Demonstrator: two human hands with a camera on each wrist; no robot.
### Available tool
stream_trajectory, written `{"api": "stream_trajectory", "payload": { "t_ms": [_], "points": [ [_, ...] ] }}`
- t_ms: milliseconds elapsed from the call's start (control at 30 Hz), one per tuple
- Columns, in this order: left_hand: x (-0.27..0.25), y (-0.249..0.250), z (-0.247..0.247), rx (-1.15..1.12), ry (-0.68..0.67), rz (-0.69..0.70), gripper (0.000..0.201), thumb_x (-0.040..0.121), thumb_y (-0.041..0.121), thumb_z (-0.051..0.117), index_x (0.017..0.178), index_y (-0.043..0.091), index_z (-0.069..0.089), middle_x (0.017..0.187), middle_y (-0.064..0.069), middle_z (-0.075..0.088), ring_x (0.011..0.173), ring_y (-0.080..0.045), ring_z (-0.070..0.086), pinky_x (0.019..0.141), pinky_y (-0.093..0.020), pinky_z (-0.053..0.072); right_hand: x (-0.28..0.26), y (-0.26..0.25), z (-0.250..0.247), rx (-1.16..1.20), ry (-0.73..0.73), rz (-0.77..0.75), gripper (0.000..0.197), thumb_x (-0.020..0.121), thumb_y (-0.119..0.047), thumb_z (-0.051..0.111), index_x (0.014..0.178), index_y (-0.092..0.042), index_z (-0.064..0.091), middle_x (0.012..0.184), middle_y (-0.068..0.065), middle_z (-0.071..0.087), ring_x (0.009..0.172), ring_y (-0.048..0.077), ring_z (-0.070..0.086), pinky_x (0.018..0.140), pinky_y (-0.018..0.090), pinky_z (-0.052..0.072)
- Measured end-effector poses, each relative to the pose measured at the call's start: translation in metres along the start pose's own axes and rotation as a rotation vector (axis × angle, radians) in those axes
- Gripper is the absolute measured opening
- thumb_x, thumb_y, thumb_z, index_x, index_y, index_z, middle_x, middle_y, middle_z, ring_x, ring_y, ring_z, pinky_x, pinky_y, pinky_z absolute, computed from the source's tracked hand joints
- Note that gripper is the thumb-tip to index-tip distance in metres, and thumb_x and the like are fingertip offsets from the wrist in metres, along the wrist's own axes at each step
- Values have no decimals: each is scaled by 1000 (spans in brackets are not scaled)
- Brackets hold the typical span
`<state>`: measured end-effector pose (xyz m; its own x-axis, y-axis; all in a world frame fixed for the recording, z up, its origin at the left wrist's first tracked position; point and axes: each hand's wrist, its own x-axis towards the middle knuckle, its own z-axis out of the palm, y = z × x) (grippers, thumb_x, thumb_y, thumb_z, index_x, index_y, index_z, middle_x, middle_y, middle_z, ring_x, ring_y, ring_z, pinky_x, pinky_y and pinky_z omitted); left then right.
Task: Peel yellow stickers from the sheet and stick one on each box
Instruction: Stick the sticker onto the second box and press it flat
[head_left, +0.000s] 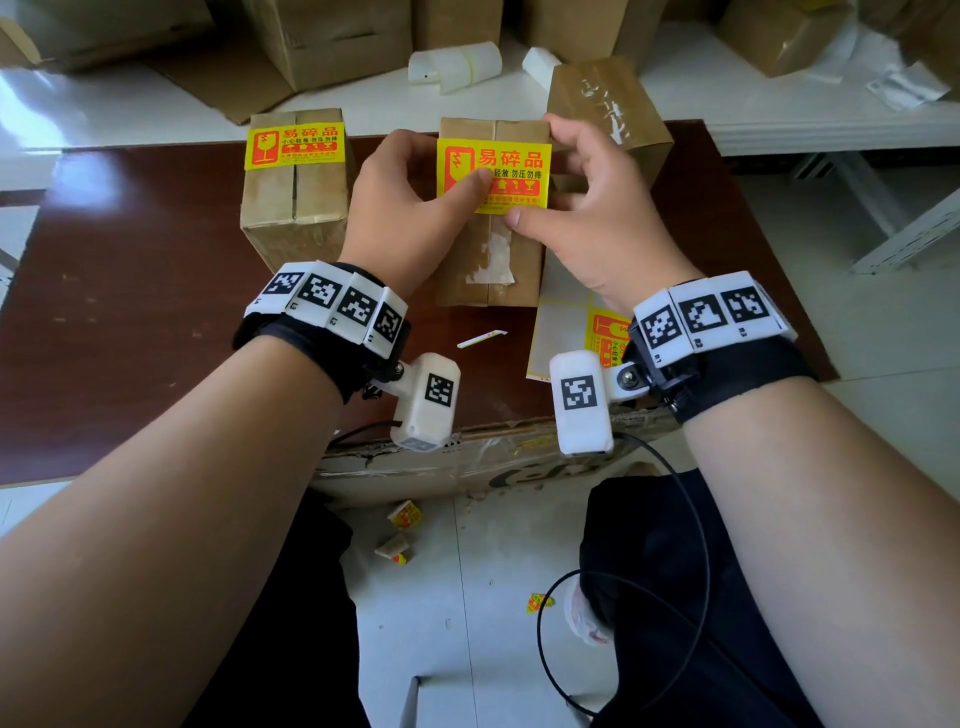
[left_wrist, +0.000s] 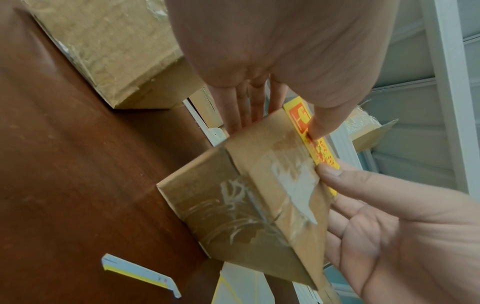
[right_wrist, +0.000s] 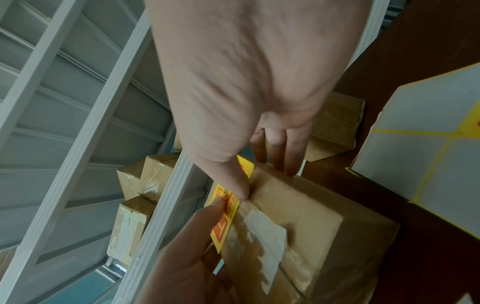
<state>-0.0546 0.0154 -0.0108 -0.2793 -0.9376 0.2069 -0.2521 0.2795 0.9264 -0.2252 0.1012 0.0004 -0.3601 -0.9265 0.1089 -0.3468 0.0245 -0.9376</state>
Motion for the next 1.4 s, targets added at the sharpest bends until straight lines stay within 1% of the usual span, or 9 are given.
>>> {"api": "stream_trajectory", "payload": {
  "t_ms": [100, 200, 300, 567, 667, 933, 1100, 1167, 1400],
  "points": [
    [-1, -1, 1, -7, 17, 40, 40, 86, 41, 81, 116, 15, 72, 107, 7, 79, 97, -4, 76, 91, -38, 63, 0, -3, 2, 24, 87, -2, 72, 86, -22, 85, 152, -16, 58, 133, -3, 72, 124, 6, 71, 109, 37, 61],
    [-2, 0, 3, -25, -8, 94, 42, 87, 37, 80, 121, 14, 73, 110, 7, 79, 101, -6, 76, 92, -38, 63, -2, -4, 2, 17, 217, -16, 49, 92, -28, 87, 133, -12, 67, 116, -7, 77, 105, -3, 73, 97, 29, 64],
    [-3, 1, 3, -15, -48, 145, 42, 89, 32, 78, 126, 14, 73, 115, 7, 78, 107, -6, 75, 96, -39, 62, -2, -4, 1, -24, 276, -26, 45, 89, -34, 87, 125, -16, 68, 109, -8, 79, 101, 0, 75, 94, 35, 65],
    [1, -3, 0, -58, -69, 145, 40, 87, 13, 62, 125, 10, 75, 113, 3, 79, 109, -10, 74, 100, -41, 60, 0, -3, 1, -22, 181, -24, 55, 87, -9, 79, 140, -14, 64, 120, -4, 76, 111, 2, 72, 101, 29, 62],
    [3, -5, -1, -101, -83, 115, 45, 87, 5, 54, 127, 8, 74, 113, 0, 79, 109, -13, 74, 95, -34, 60, 1, -3, 1, -6, 146, -15, 60, 90, 0, 77, 147, -13, 60, 125, -4, 73, 117, 3, 71, 100, 22, 60],
    [3, -2, -2, -185, -80, 35, 51, 84, 0, 45, 123, 14, 74, 110, -1, 79, 105, -15, 74, 87, -30, 58, 1, -4, -4, 36, 71, 4, 66, 93, 1, 70, 155, -19, 56, 129, -8, 71, 122, 11, 72, 97, 24, 59],
    [1, 2, 0, -196, -3, 29, 19, 94, 18, 65, 110, 11, 72, 96, 7, 78, 89, -5, 75, 79, -22, 57, 0, -6, 3, 105, 170, 20, 52, 89, -28, 79, 139, -19, 66, 124, 2, 77, 115, 14, 76, 92, 31, 64],
    [0, 2, 1, -174, 11, 55, 21, 94, 27, 75, 108, 12, 70, 97, 7, 78, 89, -6, 77, 78, -22, 58, -3, -7, 6, 74, 211, -12, 49, 90, -32, 85, 132, -16, 67, 118, 2, 77, 111, 12, 76, 96, 34, 65],
    [-3, 3, -3, -85, -56, 84, 40, 85, 24, 86, 117, 12, 65, 108, 3, 78, 97, -7, 78, 86, -31, 64, -3, -8, 2, -64, 220, -33, 49, 89, -26, 88, 131, -16, 65, 113, -9, 75, 101, -5, 71, 88, 15, 57]
  ]
}}
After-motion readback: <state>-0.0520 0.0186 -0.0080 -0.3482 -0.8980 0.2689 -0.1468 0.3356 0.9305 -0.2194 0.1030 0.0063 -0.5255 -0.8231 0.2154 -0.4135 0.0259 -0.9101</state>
